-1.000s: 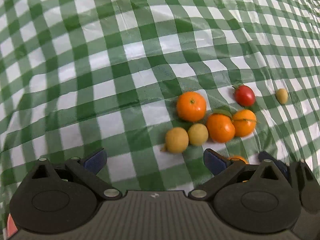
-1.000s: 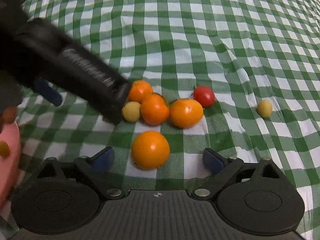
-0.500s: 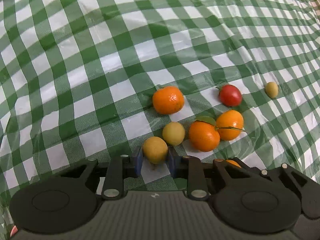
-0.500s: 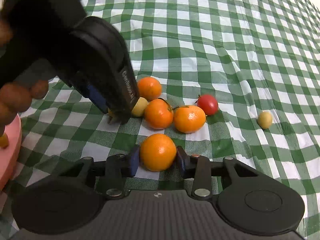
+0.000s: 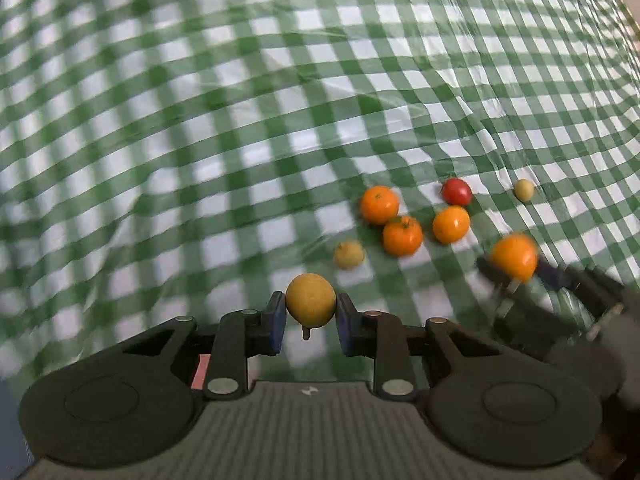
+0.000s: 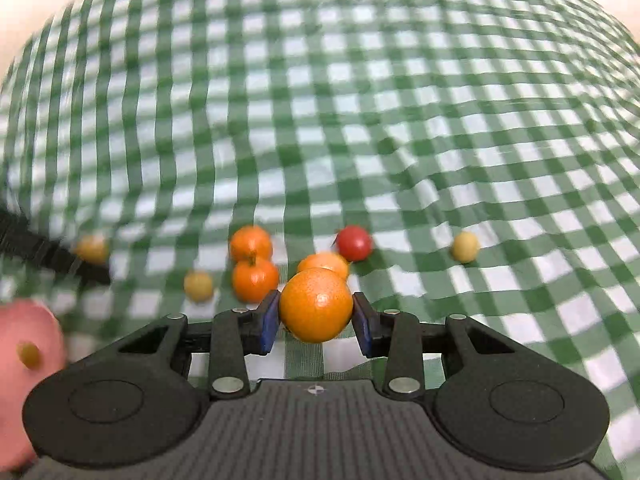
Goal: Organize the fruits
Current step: 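Carry both fruits over the pink plate and open both tools to release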
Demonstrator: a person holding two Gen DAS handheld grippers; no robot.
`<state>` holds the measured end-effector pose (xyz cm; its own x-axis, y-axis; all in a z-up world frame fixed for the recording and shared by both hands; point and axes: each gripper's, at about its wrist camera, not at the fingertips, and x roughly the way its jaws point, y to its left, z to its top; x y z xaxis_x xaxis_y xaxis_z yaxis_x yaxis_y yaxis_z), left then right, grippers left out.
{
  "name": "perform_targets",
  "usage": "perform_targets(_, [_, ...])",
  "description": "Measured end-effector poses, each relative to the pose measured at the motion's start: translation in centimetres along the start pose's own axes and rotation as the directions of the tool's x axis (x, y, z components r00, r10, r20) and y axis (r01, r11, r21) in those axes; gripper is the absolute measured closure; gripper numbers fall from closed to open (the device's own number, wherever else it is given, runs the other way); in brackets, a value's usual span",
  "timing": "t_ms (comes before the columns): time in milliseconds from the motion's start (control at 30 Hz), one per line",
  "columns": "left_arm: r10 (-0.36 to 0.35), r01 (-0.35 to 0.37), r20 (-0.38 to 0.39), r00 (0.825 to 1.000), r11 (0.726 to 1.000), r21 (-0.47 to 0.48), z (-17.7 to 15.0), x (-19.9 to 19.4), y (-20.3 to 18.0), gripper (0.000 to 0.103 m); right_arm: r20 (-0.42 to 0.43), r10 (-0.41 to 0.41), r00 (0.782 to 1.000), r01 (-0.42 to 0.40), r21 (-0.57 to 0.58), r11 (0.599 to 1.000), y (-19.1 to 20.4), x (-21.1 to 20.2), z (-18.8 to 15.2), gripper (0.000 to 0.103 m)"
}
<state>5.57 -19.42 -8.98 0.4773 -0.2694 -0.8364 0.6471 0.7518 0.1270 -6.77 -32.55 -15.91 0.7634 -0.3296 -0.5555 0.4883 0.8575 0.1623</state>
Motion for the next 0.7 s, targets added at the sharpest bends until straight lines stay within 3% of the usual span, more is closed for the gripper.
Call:
perform_targets(133, [0.047,-0.047,0.004,0.999,0.998,-0.051,-3.8,-5.4,1.4,0.074,0.033,0.067,0.997,-0.066,-0.04,0.997,1.0,-6.6,-0.1,0.063])
perform_targets(333, [0.082,-0.086,-0.032,0.996,0.985,-0.152,-10.1,-11.7,3.6,0.074,-0.042,0.177,0.983,-0.18,-0.094,0.979,3.6,-14.8,-2.6,0.063])
perform_targets(567, [0.152,-0.147,0.002,0.988,0.964,-0.221,-16.8,-18.0,5.0,0.074,-0.113,0.263,0.958,-0.275,-0.1,0.956,6.9,-19.7,-4.1,0.063])
perform_targets(700, [0.127,-0.112,0.034,0.991,0.953,-0.282,-19.5,-20.4,5.8,0.074,-0.087,0.266,0.96,-0.278,-0.172,0.945,8.9,-22.3,-4.5,0.063])
